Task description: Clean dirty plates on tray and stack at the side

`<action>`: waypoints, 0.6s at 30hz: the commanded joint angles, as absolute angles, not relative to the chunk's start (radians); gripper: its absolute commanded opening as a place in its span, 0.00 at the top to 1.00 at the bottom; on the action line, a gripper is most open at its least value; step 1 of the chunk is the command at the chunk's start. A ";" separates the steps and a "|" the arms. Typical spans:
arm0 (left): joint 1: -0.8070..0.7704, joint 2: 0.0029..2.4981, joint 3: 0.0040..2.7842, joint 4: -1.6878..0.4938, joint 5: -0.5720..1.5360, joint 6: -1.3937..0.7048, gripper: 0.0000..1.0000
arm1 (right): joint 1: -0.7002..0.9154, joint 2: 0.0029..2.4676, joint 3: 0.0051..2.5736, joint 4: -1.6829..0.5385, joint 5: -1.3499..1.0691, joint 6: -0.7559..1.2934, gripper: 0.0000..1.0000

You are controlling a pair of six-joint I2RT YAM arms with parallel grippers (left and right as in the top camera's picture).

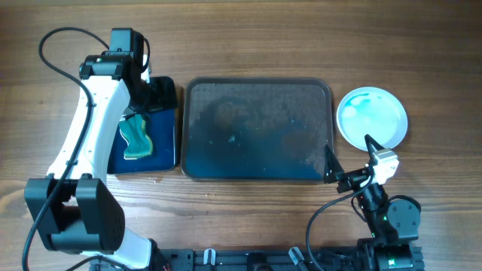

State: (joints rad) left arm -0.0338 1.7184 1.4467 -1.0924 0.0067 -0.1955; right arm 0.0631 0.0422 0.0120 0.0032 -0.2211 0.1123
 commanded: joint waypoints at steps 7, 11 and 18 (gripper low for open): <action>-0.037 1.717 1.457 -1.090 0.018 -0.187 0.00 | 0.069 0.017 0.006 0.019 -0.233 0.131 0.00; -0.037 1.717 1.457 -1.090 0.018 -0.187 0.00 | 0.069 0.021 0.006 0.019 -0.233 0.131 0.00; -0.037 1.717 1.457 -1.090 0.018 -0.187 0.00 | 0.069 0.021 0.006 0.019 -0.233 0.131 0.00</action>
